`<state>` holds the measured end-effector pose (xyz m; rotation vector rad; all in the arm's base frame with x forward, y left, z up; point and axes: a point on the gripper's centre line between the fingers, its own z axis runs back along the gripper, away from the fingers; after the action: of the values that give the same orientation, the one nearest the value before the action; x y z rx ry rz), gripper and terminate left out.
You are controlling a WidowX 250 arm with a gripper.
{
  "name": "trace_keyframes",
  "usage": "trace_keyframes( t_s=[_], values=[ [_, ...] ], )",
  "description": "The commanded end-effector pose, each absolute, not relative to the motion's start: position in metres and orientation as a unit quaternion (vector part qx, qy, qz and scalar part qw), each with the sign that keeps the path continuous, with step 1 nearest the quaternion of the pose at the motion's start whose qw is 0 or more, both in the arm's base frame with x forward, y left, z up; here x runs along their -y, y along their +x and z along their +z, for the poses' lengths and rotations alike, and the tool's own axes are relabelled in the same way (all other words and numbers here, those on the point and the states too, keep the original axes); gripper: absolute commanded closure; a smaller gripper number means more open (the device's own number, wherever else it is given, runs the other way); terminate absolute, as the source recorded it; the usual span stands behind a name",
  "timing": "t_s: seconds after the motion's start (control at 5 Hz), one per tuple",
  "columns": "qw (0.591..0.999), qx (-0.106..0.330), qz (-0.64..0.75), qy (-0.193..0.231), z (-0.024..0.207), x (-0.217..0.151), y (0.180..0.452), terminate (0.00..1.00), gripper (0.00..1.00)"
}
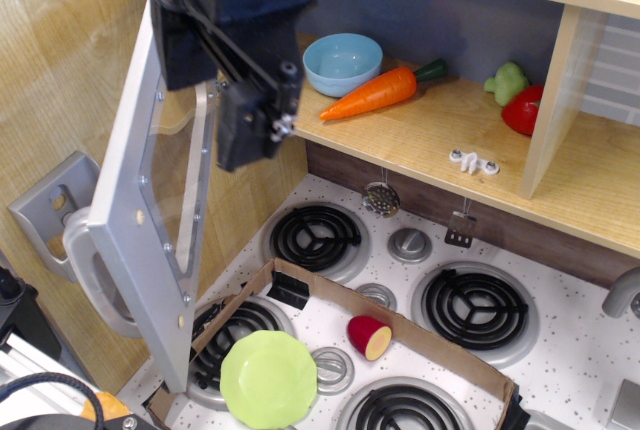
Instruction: Close microwave
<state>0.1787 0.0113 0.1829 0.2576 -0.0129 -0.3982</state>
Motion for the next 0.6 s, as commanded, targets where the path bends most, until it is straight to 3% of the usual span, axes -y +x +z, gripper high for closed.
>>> trace_keyframes(
  t_s=[0.0, 0.4],
  values=[
    [0.961, -0.027, -0.23, 0.152, 0.188, -0.037, 0.176, 0.0, 0.0],
    [0.956, -0.054, -0.234, 0.166, 0.185, -0.066, 0.157, 0.0, 0.0]
  ],
)
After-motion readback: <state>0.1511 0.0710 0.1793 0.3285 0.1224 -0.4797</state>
